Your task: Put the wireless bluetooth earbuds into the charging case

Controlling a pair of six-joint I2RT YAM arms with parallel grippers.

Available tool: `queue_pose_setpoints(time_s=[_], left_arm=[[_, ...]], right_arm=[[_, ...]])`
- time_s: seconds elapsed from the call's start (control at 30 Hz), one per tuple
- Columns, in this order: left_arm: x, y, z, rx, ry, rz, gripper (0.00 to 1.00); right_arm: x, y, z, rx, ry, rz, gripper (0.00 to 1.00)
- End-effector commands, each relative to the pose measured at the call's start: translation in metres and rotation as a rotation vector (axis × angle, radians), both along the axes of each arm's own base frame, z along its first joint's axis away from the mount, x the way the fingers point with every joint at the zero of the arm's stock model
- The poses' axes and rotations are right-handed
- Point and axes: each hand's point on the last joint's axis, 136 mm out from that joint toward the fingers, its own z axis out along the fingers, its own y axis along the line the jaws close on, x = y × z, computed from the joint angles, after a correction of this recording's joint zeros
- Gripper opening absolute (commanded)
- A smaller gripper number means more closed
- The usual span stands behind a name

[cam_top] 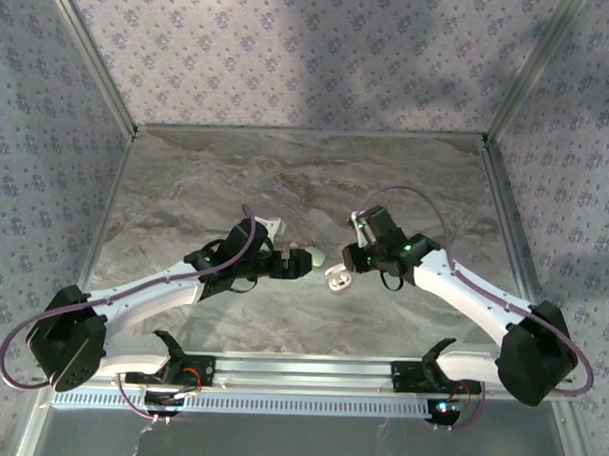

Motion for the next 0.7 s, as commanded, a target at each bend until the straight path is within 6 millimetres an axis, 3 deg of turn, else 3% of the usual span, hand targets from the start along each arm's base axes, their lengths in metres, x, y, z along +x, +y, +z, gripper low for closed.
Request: queue_pose_setpoints(time_s=[0.0,0.13,0.3,0.53,0.67], left_arm=[[0.003,0.000,0.011,-0.023,-0.037,0.014,1.00],[0.003,-0.002,0.004,-0.024,-0.021,0.015,1.00],[-0.003,-0.007,-0.010,-0.051,0.047,0.013,1.00],[-0.010,-0.008,-0.044,-0.015,0.117,-0.007,0.99],[-0.007,-0.011,-0.055,-0.006,0.142,0.007,0.94]], right_arm=[[-0.003,-0.007,0.004,0.136,0.083,-0.052,0.37],[0.008,-0.024,-0.003,0.235,0.152,-0.140,0.36],[0.013,-0.040,-0.027,0.267,0.281,-0.223,0.32],[0.015,-0.036,-0.048,0.285,0.351,-0.209,0.28],[0.011,-0.034,-0.060,0.275,0.388,-0.215,0.23]])
